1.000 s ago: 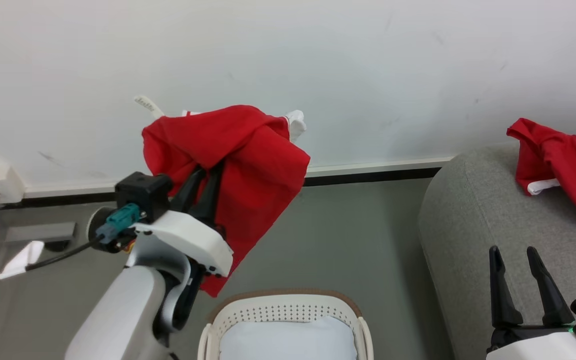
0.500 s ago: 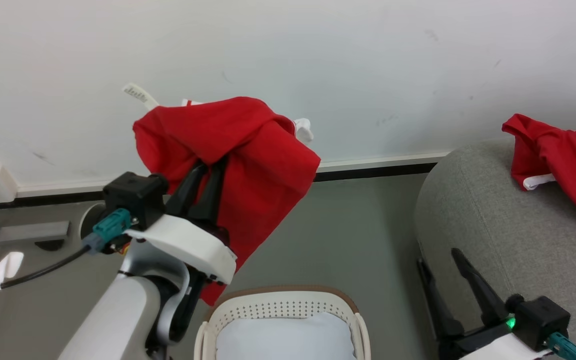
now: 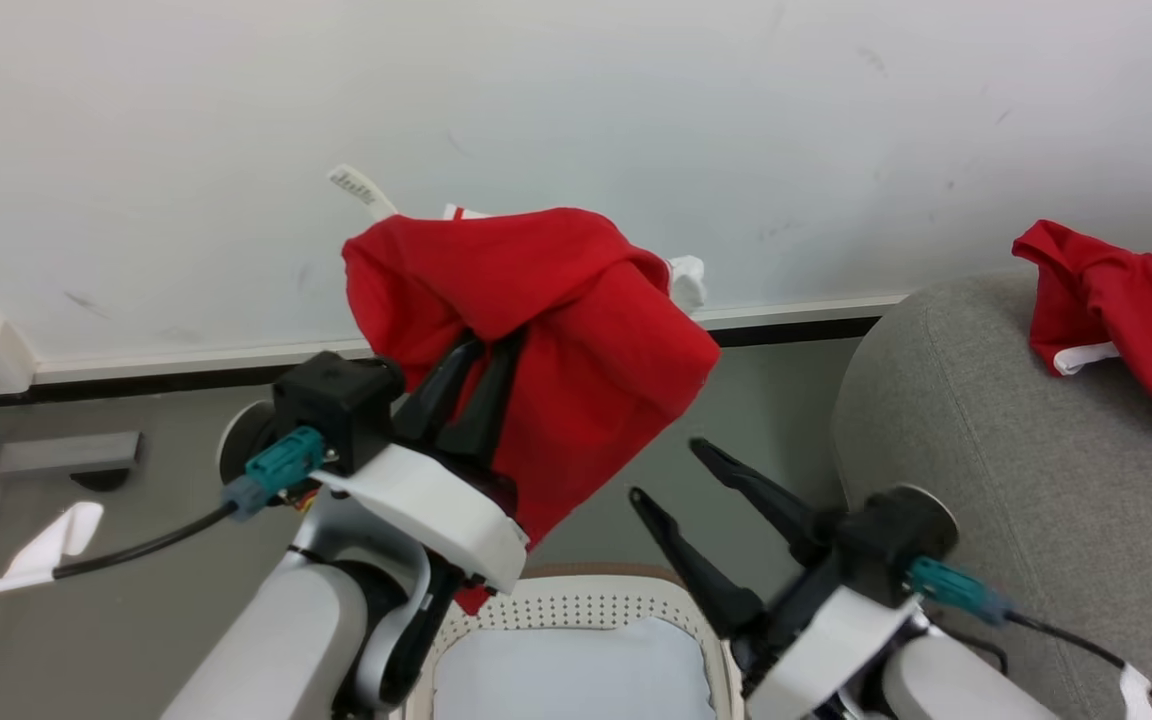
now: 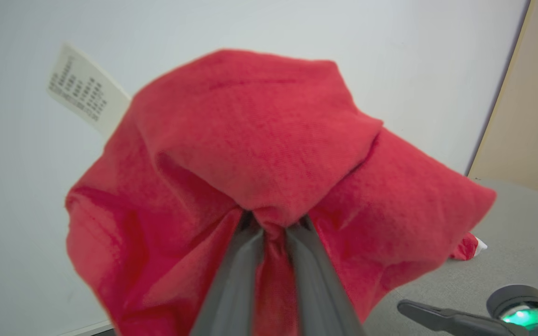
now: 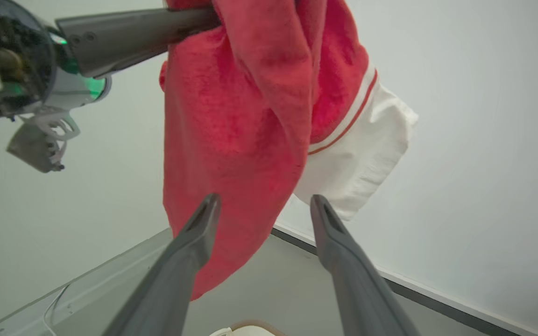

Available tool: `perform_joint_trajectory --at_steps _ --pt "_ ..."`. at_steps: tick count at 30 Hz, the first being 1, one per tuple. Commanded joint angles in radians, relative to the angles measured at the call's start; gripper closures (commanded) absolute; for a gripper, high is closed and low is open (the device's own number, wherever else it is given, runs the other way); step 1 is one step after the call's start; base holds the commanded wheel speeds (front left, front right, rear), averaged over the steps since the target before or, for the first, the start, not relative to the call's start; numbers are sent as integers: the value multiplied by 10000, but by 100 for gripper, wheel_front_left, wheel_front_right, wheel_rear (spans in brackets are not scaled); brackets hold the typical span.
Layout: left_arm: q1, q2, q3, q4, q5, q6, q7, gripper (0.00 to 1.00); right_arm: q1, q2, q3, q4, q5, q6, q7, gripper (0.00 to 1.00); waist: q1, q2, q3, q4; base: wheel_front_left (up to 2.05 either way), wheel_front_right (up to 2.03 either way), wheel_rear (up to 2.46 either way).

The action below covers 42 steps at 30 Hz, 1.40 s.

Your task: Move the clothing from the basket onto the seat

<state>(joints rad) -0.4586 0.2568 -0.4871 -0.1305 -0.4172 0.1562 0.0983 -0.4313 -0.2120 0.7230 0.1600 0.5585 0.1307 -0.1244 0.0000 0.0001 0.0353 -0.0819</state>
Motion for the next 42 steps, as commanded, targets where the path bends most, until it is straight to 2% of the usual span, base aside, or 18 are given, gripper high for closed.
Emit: perform_joint_trajectory --at_steps 1,6,14,19,23,24,25,31,33,34,35,36,42 --pt "-90 -19 -13 -68 77 -14 22 100 -453 45 227 250 61 1 -90 0 0 -1 0 -9 0 0 0" --pt "-165 -122 -242 -148 87 -83 61 100 -1724 487 1092 1460 208 1 -353 0 0 -1 70 49 0 0 0" --pt "-257 -364 -534 -251 -63 -160 147 100 -2881 988 2118 2961 451 1 -790 0 0 -1 56 192 0 0 0" --pt "-211 -387 -598 -191 -121 -128 207 100 -3220 1211 1845 3678 387 1 -1272 0 0 -1 -4 274 0 0 0" --pt "-128 -336 -594 -178 -160 -97 223 100 -3248 1291 1860 3805 399 1 -1346 0 0 -1 -1 233 0 0 0" --pt "-109 -336 -606 -186 -159 -85 223 100 -3259 1304 1884 3811 450 1 -1369 61 0 -1 9 219 0 0 0" --pt "-109 -331 -610 -192 -156 -79 230 100 -3258 1321 1938 3753 552 1 -1386 100 0 -1 23 206 0 0 0" --pt "-92 -271 -527 -55 -84 55 183 99 -3347 1230 2074 3390 1068 1 -1416 100 0 -1 95 106 0 0 0" --pt "-77 -236 -508 23 -52 89 156 70 -3373 1158 2029 3298 1194 1 -1423 100 0 -1 108 86 0 0 0" --pt "-65 -214 -501 65 -18 112 145 52 -3383 1114 1973 3243 1224 1 -1423 100 0 -1 116 77 0 0 0" --pt "-43 -180 -514 123 29 133 145 13 -3366 1060 1889 3183 1257 1 -1426 100 0 -1 117 70 0 0 0" --pt "-26 -133 -549 173 78 134 144 0 -3316 1010 1794 3117 1295 1 -1427 100 0 -1 118 65 0 0 0" --pt "173 -24 -776 346 184 71 68 0 -3059 604 998 2938 1185 1 -1429 100 0 -1 139 20 0 0 0"
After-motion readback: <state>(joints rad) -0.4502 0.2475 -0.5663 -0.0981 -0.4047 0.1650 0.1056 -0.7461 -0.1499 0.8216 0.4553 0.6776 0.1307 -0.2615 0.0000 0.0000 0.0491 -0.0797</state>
